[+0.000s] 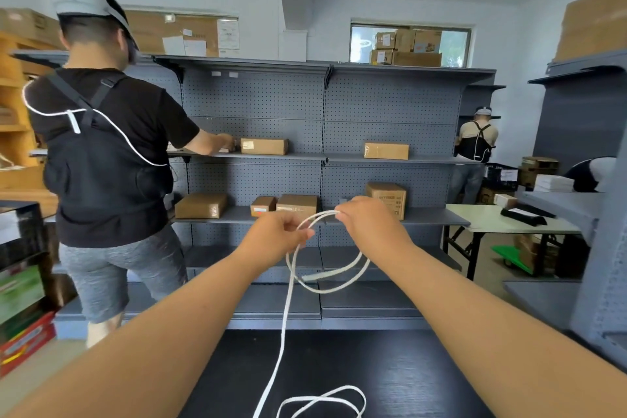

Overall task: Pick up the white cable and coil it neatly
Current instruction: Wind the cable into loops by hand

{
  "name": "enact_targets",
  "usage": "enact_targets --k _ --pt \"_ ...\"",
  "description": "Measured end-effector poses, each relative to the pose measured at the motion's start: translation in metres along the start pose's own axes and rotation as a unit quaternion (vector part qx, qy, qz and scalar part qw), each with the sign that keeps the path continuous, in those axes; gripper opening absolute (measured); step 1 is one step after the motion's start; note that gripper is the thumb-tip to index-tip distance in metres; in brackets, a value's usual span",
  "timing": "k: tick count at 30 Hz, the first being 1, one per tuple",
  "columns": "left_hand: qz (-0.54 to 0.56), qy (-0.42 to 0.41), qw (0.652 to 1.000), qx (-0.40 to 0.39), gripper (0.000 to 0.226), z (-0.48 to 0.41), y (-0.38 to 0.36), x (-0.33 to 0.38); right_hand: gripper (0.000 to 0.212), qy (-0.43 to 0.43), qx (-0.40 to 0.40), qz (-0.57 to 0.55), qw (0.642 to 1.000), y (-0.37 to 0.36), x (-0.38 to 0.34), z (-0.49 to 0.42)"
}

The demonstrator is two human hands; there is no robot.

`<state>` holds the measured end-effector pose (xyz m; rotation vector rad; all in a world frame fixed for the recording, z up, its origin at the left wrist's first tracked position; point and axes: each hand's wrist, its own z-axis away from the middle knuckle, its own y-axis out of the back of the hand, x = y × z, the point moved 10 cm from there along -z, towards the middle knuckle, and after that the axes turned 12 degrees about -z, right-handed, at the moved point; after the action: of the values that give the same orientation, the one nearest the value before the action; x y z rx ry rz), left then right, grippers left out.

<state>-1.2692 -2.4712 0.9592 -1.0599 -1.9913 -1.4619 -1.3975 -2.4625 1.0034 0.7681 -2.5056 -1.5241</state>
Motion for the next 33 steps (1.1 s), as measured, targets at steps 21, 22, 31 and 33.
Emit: enact_targets --k 21,22,31,33 --pt "0.196 0.062 0.977 -0.052 0.016 0.01 -0.031 -0.026 0.022 0.091 0.001 0.061 0.994 0.011 0.008 0.013" --pt "0.204 0.061 0.976 -0.041 0.014 0.01 -0.03 -0.026 0.022 0.096 0.011 0.055 0.994 0.014 0.006 0.014" --pt "0.316 0.053 0.947 -0.025 0.013 0.013 -0.028 -0.018 0.035 0.094 0.044 0.04 0.994 0.018 0.0 0.023" --pt "0.318 0.053 0.946 -0.018 0.016 0.013 -0.028 -0.016 0.033 0.096 0.052 0.033 0.993 0.018 -0.002 0.022"
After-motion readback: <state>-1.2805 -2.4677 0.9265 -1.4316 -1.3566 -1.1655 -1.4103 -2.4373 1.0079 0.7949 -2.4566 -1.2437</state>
